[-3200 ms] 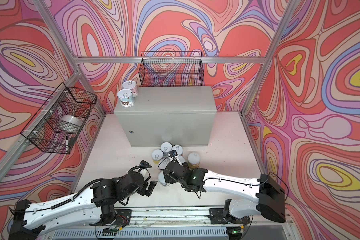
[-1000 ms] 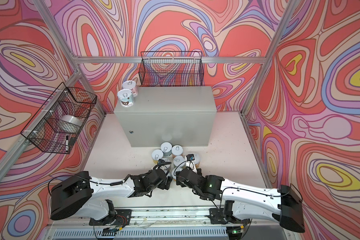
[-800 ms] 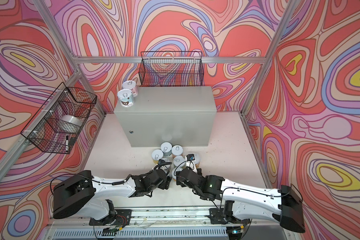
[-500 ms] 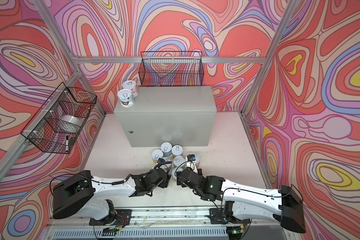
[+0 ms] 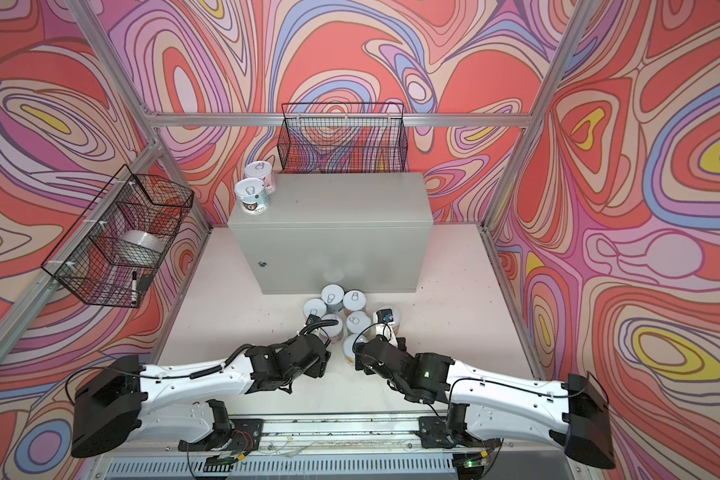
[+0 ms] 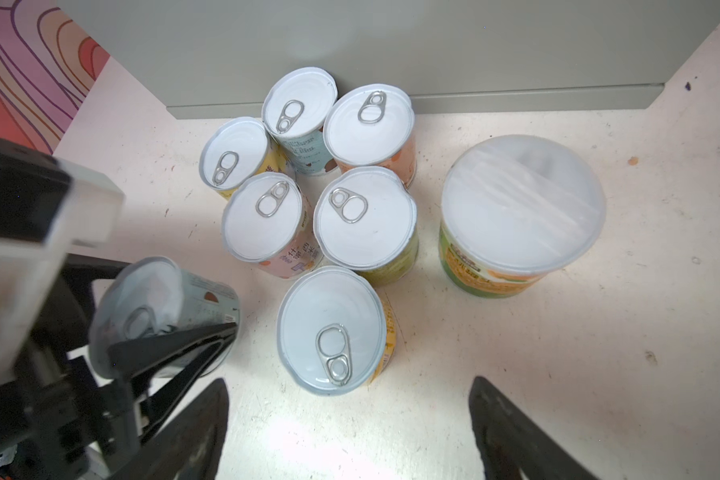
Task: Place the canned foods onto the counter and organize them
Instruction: 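Lift the held can with the left gripper up over the grey cabinet top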
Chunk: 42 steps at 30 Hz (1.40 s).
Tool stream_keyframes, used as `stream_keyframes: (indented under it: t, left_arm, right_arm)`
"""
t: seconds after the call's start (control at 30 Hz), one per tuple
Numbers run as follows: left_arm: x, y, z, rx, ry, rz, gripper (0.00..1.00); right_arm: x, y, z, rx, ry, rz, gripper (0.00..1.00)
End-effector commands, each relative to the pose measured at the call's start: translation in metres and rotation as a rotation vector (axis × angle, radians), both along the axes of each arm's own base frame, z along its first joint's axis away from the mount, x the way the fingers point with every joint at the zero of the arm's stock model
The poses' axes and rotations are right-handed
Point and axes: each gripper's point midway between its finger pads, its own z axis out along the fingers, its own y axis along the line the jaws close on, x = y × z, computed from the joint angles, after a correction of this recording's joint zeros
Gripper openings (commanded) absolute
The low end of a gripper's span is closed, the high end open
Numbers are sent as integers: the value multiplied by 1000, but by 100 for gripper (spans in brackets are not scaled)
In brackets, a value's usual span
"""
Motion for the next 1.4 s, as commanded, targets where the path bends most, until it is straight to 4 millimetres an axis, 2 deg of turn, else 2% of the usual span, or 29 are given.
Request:
stream_keyframes:
  t: [0.0, 0.2, 0.33, 0.53, 0.97, 1.17, 1.37]
  left_arm:
    - [4, 11, 46, 0, -54, 14, 0]
    - [6, 24, 107, 46, -115, -6, 0]
    - [9, 25, 152, 52, -163, -31, 0]
    - [11, 25, 202, 38, -196, -62, 0]
    - [25, 29, 253, 19, -263, -60, 0]
    - [42, 24, 304, -17, -382, -37, 0]
    - [76, 20, 342, -12, -413, -21, 0]
  right_arm:
    - [2, -1, 7, -9, -28, 0, 93]
    - [2, -2, 12, 0, -36, 2, 93]
    - [1, -2, 12, 3, -38, 2, 93]
    - [2, 1, 14, 7, -38, 11, 93]
    - [3, -2, 20, 9, -54, 5, 93]
    - [5, 0, 22, 6, -61, 5, 93]
    - [8, 5, 35, 0, -84, 15, 93]
